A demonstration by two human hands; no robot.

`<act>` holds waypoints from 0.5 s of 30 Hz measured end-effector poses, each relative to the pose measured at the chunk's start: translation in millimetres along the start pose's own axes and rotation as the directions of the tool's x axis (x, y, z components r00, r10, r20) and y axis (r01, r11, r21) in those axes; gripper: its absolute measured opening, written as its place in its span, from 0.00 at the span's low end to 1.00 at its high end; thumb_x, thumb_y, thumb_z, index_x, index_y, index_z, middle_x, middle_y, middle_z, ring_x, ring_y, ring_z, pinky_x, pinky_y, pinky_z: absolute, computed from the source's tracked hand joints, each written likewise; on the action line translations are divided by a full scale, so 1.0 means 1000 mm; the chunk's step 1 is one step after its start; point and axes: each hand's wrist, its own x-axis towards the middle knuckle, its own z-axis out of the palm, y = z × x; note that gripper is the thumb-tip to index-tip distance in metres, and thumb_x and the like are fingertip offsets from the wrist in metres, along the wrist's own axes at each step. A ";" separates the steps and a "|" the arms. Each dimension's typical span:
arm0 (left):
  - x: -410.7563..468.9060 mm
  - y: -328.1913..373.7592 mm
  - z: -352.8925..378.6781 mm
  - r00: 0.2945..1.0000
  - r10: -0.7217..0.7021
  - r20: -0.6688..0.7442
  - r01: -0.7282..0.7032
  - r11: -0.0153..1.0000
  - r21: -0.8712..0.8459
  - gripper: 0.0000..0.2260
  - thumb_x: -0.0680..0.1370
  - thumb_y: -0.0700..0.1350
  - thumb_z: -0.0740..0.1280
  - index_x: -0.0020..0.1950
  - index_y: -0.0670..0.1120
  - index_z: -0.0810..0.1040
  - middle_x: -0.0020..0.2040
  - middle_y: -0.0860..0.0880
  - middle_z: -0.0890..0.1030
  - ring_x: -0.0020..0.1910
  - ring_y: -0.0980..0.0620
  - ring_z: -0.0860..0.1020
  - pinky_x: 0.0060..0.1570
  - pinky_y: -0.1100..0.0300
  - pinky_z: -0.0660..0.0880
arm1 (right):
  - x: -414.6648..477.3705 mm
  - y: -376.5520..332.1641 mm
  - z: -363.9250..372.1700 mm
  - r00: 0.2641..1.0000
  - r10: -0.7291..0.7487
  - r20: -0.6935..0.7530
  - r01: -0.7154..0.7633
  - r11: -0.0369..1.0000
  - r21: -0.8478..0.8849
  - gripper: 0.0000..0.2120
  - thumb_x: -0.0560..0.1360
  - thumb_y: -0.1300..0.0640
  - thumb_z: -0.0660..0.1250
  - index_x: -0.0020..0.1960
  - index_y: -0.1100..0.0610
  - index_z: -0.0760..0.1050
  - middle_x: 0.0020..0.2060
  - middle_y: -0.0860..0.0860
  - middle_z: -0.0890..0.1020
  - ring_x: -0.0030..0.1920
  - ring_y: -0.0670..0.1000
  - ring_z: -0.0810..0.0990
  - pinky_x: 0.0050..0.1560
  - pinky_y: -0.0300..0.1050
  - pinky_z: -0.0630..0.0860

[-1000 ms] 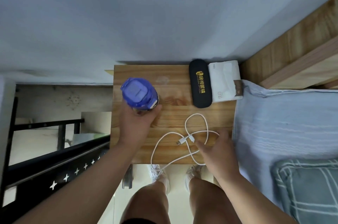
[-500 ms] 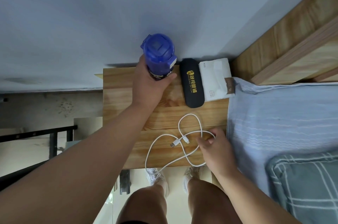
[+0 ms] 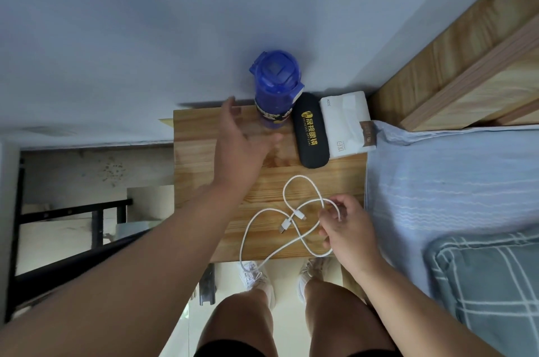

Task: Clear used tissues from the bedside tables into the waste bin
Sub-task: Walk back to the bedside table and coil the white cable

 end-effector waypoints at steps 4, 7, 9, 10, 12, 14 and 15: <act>-0.062 0.005 -0.042 0.979 -0.087 0.182 0.062 0.989 0.138 0.36 0.69 0.69 0.74 0.74 0.69 0.65 0.62 0.65 0.80 0.60 0.69 0.78 0.57 0.61 0.76 | -0.036 -0.040 -0.005 0.990 -0.021 0.137 0.012 0.998 0.065 0.08 0.77 0.62 0.69 0.48 0.48 0.77 0.30 0.45 0.79 0.25 0.48 0.73 0.24 0.46 0.71; -0.107 0.034 -0.063 0.854 -0.231 0.466 0.224 0.972 0.072 0.32 0.68 0.78 0.69 0.70 0.72 0.71 0.67 0.66 0.78 0.69 0.56 0.78 0.68 0.54 0.74 | -0.071 -0.077 -0.019 0.970 -0.054 0.237 0.030 0.994 0.106 0.04 0.70 0.49 0.70 0.45 0.46 0.78 0.29 0.47 0.79 0.25 0.49 0.71 0.22 0.43 0.68; -0.129 0.058 -0.075 0.808 -0.249 0.534 0.295 0.955 -0.002 0.25 0.73 0.72 0.70 0.67 0.65 0.80 0.64 0.62 0.84 0.68 0.55 0.81 0.68 0.55 0.75 | -0.093 -0.104 -0.031 0.959 -0.072 0.273 0.044 0.993 0.106 0.07 0.68 0.45 0.70 0.45 0.45 0.79 0.28 0.51 0.78 0.22 0.50 0.69 0.22 0.42 0.67; -0.139 0.074 -0.081 0.807 -0.246 0.537 0.311 0.950 -0.032 0.17 0.78 0.65 0.72 0.63 0.61 0.84 0.61 0.58 0.87 0.64 0.55 0.83 0.67 0.54 0.77 | -0.104 -0.117 -0.038 0.955 -0.078 0.286 0.049 0.993 0.108 0.06 0.69 0.46 0.70 0.45 0.45 0.79 0.27 0.53 0.78 0.21 0.50 0.68 0.22 0.42 0.65; -0.159 0.111 -0.097 0.815 -0.256 0.520 0.334 0.941 -0.059 0.05 0.82 0.53 0.72 0.54 0.57 0.87 0.54 0.52 0.89 0.56 0.52 0.86 0.61 0.54 0.81 | -0.126 -0.144 -0.056 0.944 -0.074 0.321 0.044 0.994 0.099 0.04 0.72 0.51 0.68 0.45 0.45 0.80 0.26 0.55 0.76 0.22 0.50 0.67 0.23 0.42 0.64; -0.180 0.152 -0.119 0.847 -0.276 0.454 0.325 0.945 -0.031 0.09 0.83 0.54 0.69 0.48 0.55 0.88 0.49 0.51 0.90 0.54 0.48 0.87 0.58 0.53 0.82 | -0.150 -0.172 -0.073 0.935 -0.074 0.346 0.050 0.996 0.080 0.07 0.74 0.56 0.66 0.45 0.46 0.81 0.26 0.53 0.75 0.23 0.48 0.68 0.23 0.39 0.65; -0.190 0.173 -0.130 0.851 -0.276 0.447 0.324 0.945 -0.033 0.12 0.84 0.56 0.68 0.46 0.53 0.87 0.47 0.52 0.89 0.54 0.45 0.87 0.59 0.52 0.82 | -0.161 -0.185 -0.081 0.934 -0.082 0.348 0.058 0.995 0.078 0.08 0.75 0.58 0.66 0.45 0.46 0.81 0.26 0.52 0.75 0.23 0.48 0.69 0.23 0.38 0.65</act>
